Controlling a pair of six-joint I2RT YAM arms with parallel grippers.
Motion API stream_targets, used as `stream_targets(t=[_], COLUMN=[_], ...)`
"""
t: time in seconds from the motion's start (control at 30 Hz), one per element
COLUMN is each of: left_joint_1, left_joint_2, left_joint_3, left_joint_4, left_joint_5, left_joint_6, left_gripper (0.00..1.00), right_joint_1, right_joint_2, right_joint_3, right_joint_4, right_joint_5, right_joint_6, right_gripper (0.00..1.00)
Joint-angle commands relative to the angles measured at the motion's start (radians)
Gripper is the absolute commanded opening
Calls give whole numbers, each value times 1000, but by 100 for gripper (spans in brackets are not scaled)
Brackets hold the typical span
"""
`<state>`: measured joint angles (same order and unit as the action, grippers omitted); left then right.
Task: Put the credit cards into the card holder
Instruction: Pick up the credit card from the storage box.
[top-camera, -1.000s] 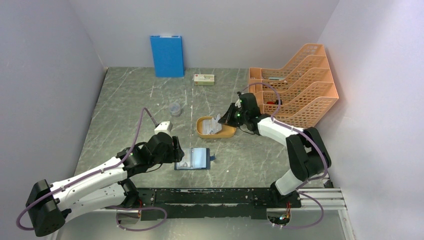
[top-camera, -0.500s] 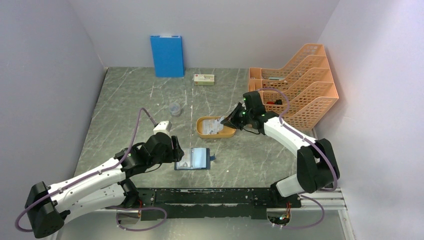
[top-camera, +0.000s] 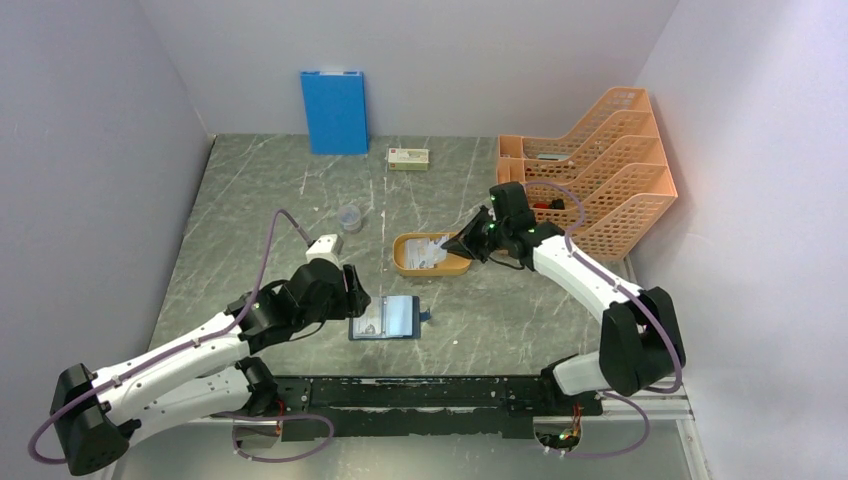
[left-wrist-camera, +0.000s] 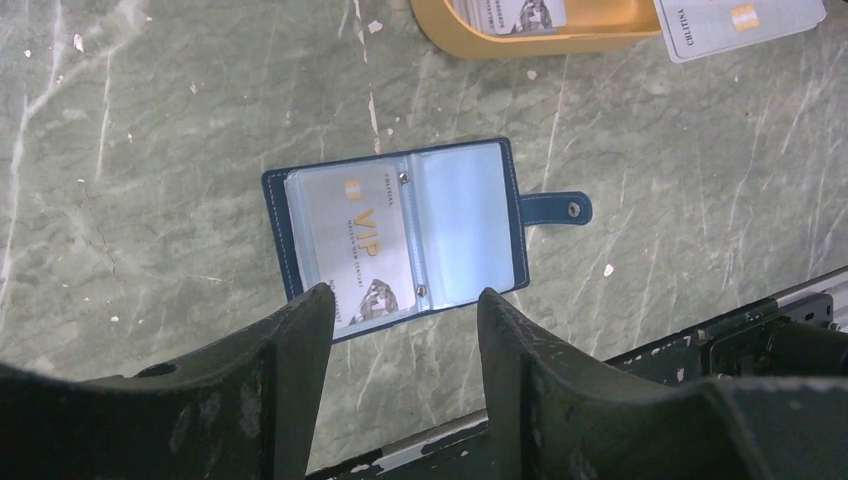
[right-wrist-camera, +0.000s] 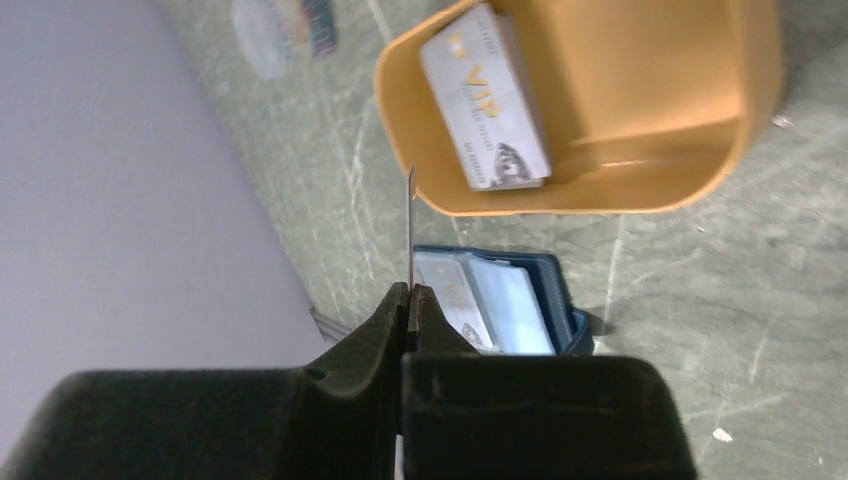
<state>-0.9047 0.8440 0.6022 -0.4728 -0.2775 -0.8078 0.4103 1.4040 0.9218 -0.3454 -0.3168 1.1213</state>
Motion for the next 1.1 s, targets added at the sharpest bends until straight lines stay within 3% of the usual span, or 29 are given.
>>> stream_targets(t=[0.0,0.1,0.27,0.57,0.83,1.07], left_joint_1=[4,4,7,71,228,247], left_joint_2=[4,-11,-58,-71,-93,-71], left_joint_3=[53,55,12,-18,-119,-96], left_joint_4=[20,78,302,581,874,961], left_joint_5=[-16,8,100,249,492,579], left_joint_6=[15,9,-16,-83,-221,-183], left_gripper=[59,60,64,75,73,73], right_joint_1=[-8,-11,-10,-10,-10,-9], right_joint_2=[-77,-148,-213,-293,-299,-282], right_joint_3=[-38,-133,-234,-284,-384,-403], right_joint_4=[181,447,677,852,1267,1388], right_joint_5=[-124,-258,-411,-554,-628,-630], right_joint_6=[-110,-135,-149,-158,113,221], right_gripper=[0,0,0,0,0,0])
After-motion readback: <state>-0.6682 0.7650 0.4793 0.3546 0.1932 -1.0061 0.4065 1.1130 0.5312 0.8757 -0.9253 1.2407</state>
